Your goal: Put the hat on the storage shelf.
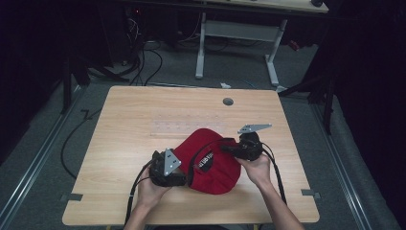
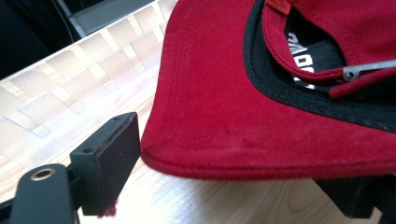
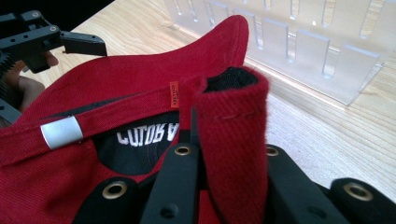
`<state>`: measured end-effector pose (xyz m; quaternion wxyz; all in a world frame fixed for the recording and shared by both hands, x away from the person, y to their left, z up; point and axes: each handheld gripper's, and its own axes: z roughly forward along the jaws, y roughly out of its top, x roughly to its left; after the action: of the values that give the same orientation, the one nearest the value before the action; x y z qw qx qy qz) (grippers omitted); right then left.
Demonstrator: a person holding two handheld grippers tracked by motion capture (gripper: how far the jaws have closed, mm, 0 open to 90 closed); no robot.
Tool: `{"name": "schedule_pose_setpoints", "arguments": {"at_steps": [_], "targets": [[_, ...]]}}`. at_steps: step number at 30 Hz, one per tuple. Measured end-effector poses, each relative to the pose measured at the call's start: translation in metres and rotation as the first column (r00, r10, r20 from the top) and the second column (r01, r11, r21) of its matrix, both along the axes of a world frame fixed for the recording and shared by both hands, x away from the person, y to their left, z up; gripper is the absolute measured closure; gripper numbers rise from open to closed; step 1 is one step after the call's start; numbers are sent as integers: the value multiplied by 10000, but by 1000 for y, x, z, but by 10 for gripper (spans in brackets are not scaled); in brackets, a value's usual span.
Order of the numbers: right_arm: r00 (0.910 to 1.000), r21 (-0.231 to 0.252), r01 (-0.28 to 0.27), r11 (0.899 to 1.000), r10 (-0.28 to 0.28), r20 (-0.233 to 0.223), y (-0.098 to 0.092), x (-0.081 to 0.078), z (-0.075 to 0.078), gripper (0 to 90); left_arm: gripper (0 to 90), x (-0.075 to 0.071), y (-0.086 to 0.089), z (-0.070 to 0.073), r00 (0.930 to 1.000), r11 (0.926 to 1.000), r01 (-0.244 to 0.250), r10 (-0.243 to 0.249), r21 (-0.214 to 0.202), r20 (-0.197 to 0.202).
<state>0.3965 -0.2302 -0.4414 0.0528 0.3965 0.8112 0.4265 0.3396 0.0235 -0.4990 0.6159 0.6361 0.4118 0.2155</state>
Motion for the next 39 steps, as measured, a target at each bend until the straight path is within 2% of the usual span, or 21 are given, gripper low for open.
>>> {"name": "schedule_pose_setpoints", "arguments": {"at_steps": [2, 3, 5, 6, 8, 9, 13, 16, 17, 21, 22, 23, 25, 28, 32, 33, 35, 36, 39], "targets": [[9999, 64, -74, 10000, 75, -128, 1, 0, -1, 847, 156, -1, 0, 0, 10000, 10000, 11, -10, 98, -26], [9993, 144, -256, 9996, 260, -259, 2, 0, -1, 846, 199, -3, 0, -1, 9999, 9997, 131, -130, 206, -25], [9991, 163, -319, 9994, 323, -257, 2, -1, -1, 846, 217, -3, -1, -1, 9998, 9994, 205, -206, 263, 25], [9979, 452, -547, 9975, 561, -312, 4, -2, -2, 844, 302, -4, -2, -1, 9995, 9989, 299, -302, 364, 53], [9980, 461, -539, 9975, 553, -299, 5, -2, -2, 844, 327, -6, -3, -1, 9989, 9975, 423, -433, 562, 177], [9979, 467, -566, 9973, 580, -282, 5, -1, -4, 841, 415, -7, -3, -1, 9986, 9969, 464, -478, 642, 203], [9964, 600, -733, 9955, 757, -385, 4, 0, -7, 837, 484, -9, 2, 0, 9979, 9965, 644, -646, 531, 33], [9956, 776, -840, 9934, 869, -352, 3, 1, -7, 824, 586, -10, 4, 2, 9960, 9953, 891, -886, 379, -151], [9956, 776, -840, 9934, 869, -352, 3, 1, -7, 824, 586, -11, 5, 3, 9950, 9946, 986, -979, 324, -215], [9962, 1041, -783, 9915, 819, -306, 1, 3, -7, 799, 686, -15, 3, 7, 9876, 9888, 1487, -1479, 112, -526], [9964, 1082, -766, 9912, 800, -276, 1, 4, -8, 786, 705, -17, 2, 8, 9840, 9851, 1702, -1686, 239, -571], [9967, 1118, -711, 9912, 749, -299, 1, 4, -8, 769, 729, -17, 2, 8, 9840, 9851, 1702, -1686, 239, -571], [9977, 1202, -580, 9911, 619, -290, 0, 5, -8, 730, 769, -21, -2, 10, 9772, 9779, 2063, -2041, 348, -579], [9988, 1290, -456, 9906, 474, -110, -1, 5, -6, 712, 787, -24, -4, 12, 9761, 9749, 2148, -2122, 580, -472], [10000, 1932, 69, 9811, -74, 19, -11, 9, -4, 596, 830, -26, -6, 14, 9712, 9691, 2351, -2312, 741, -573], [9995, 2004, 287, 9793, -304, 55, -14, 9, -1, 579, 840, -26, -6, 13, 9709, 9684, 2360, -2317, 802, -604], [9959, 1875, 626, 9803, -736, 524, -20, 6, 4, 560, 849, -26, -5, 13, 9716, 9697, 2322, -2277, 760, -638], [9924, 1833, 840, 9795, -988, 730, -26, 5, 7, 538, 854, -26, -3, 17, 9725, 9725, 2271, -2236, 525, -655], [9887, 1745, 1030, 9793, -1199, 895, -30, 3, 9, 504, 856, -26, 0, 19, 9713, 9716, 2319, -2287, 463, -647]]}}
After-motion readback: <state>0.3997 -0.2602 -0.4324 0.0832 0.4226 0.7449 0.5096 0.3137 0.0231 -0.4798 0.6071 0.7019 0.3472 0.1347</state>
